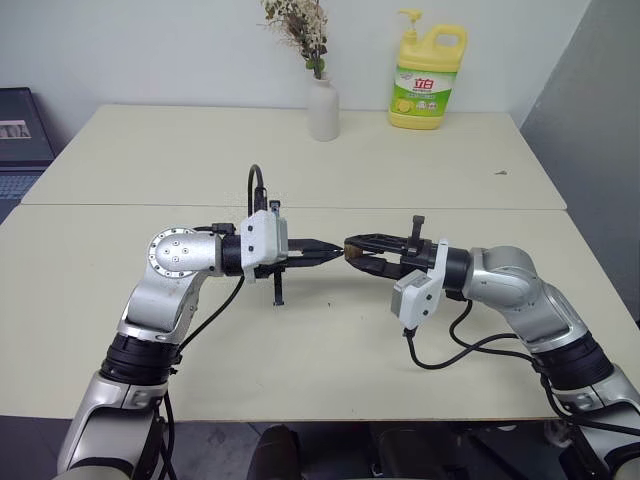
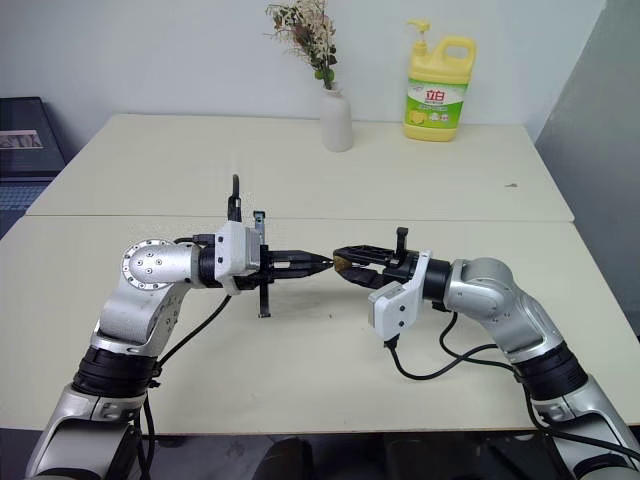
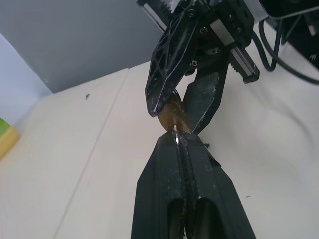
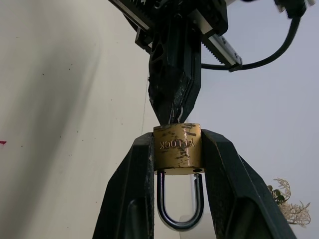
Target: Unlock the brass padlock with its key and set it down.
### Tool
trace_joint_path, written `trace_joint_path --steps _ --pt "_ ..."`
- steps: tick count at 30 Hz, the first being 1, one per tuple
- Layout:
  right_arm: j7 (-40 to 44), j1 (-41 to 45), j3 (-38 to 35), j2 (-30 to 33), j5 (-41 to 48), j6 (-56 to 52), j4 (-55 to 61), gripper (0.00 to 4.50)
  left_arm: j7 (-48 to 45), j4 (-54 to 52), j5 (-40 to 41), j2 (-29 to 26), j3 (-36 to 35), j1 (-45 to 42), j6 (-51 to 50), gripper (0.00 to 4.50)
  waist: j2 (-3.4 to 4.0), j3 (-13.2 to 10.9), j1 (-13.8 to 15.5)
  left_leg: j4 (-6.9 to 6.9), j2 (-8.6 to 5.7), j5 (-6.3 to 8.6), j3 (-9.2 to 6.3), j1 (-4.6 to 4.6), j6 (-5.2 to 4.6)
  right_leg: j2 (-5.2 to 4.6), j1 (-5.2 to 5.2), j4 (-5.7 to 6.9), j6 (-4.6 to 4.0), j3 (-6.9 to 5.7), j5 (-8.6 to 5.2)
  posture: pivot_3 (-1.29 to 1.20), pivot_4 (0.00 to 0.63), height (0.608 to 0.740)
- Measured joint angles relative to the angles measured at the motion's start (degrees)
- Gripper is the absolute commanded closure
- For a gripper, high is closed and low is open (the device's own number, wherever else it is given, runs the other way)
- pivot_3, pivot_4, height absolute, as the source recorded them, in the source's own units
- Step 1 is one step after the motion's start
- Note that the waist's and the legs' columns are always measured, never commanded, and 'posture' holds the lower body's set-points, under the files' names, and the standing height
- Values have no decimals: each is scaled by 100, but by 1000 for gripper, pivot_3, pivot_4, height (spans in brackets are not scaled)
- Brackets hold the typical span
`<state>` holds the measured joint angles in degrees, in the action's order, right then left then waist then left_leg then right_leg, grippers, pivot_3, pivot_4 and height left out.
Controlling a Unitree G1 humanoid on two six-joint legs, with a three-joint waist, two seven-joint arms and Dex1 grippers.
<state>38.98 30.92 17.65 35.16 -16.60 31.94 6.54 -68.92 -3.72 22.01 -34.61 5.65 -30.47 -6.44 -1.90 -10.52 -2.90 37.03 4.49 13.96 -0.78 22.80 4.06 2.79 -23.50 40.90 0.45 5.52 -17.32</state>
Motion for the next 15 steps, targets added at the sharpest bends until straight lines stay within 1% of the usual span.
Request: trace_joint_path --steps 1,5,7,8,10,12,15 --pt "-3 0 -9 0 1 0 0 3560 40 9 69 -5 -16 8 -207 3890 0 0 0 0 0 0 0 0 0 0 0 0 0 0 0 0 150 740" --pt "-5 0 -12 -2 23 3 0 3560 82 54 254 -87 -60 11 -824 2691 0 0 -2 0 0 0 -1 0 0 0 0 0 0 -1 0 0 150 740" --pt "-5 0 -12 -4 51 3 0 3560 81 41 504 -177 -101 10 -1363 2029 0 0 -4 0 0 0 -1 0 0 0 0 0 0 -1 0 0 150 740" --pt "-5 0 -12 -4 55 3 1 3560 91 28 662 -228 -154 10 -1687 1770 0 0 -10 -1 0 0 -2 0 0 0 0 0 1 -2 0 0 150 740" --pt "-5 0 -13 -3 62 0 0 3560 257 -59 1144 -269 -343 -5 -2503 1743 0 0 -14 0 0 0 -4 2 0 0 0 0 1 -4 -1 0 150 740" --pt "-5 0 -13 -2 65 -3 1 3560 532 -181 1491 -212 -516 -97 -3077 1743 0 0 -13 1 0 0 -6 3 0 0 0 0 2 -5 -1 0 150 740" --pt "-4 0 -13 -4 74 -5 2 3560 809 -458 1725 -164 -603 -187 -3507 1743 0 0 -4 1 0 0 -6 1 0 0 3 -1 1 -4 -1 0 150 740"
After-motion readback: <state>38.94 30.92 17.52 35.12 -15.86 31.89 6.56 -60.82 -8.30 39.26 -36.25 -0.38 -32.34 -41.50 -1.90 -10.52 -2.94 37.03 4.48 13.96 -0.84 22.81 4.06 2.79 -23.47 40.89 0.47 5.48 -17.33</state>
